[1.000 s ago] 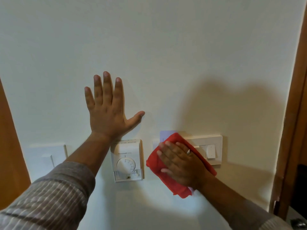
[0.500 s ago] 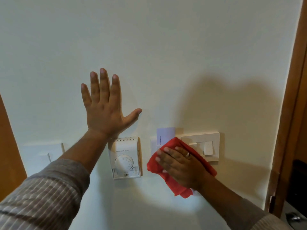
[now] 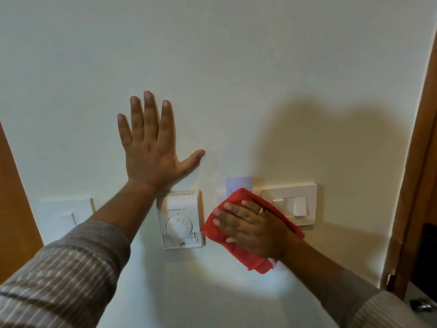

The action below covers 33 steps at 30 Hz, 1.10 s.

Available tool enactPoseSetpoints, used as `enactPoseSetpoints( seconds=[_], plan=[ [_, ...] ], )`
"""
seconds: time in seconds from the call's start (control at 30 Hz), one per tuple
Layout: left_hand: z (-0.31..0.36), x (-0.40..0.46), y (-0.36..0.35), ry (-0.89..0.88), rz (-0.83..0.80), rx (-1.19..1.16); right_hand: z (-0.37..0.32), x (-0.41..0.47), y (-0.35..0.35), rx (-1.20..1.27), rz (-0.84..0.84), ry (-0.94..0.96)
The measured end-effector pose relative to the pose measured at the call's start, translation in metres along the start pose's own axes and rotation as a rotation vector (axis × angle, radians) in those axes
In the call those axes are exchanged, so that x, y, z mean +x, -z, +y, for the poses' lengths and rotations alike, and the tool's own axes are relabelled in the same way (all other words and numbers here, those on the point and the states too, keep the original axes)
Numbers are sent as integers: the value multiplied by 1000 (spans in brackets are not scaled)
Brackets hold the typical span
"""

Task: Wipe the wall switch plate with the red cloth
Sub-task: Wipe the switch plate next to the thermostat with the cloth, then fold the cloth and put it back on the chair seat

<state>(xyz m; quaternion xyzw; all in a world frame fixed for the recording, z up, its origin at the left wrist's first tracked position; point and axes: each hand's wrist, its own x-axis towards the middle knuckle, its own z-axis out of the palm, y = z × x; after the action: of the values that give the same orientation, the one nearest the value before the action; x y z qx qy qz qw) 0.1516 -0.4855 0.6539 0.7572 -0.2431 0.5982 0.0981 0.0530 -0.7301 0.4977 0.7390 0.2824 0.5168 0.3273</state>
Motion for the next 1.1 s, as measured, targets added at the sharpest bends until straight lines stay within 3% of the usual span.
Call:
enactPoseSetpoints(
  seconds=[0.13, 0.27, 0.43, 0.5, 0.57, 0.73, 0.8, 0.87, 0.93, 1.0, 1.07, 1.1],
  plan=[
    [-3, -2, -2, 4, -38, -1, -10, -2, 2, -18, 49, -348],
    [4, 0, 15, 20, -131, -60, -33, 3, 5, -12, 16, -418],
    [39, -110, 54, 195, 20, -498, -22, 22, 27, 126, 200, -476],
    [71, -165, 69, 241, -10, -637, -12, 34, 41, 174, 284, -522],
    [87, -179, 80, 323, -127, -794, -5, 48, 55, 256, 344, -522],
    [77, -123, 92, 504, -608, -1310, -10, 85, 96, 510, 408, -550],
    [72, -117, 99, 637, -663, -1474, -19, 92, 108, 616, 399, -612],
    [63, -128, 105, 804, -687, -1633, -41, 91, 114, 712, 393, -841],
    [51, -149, 109, 919, -749, -1730, -74, 93, 121, 873, 331, -1314],
    [35, -167, 112, 979, -799, -1768, -105, 99, 128, 1245, 198, -1747],
    [12, -186, 117, 1007, -825, -1776, -133, 105, 130, 1641, 89, -1906],
    [-2, -195, 118, 1023, -834, -1781, -144, 112, 132, 1693, 60, -1917]
  ],
)
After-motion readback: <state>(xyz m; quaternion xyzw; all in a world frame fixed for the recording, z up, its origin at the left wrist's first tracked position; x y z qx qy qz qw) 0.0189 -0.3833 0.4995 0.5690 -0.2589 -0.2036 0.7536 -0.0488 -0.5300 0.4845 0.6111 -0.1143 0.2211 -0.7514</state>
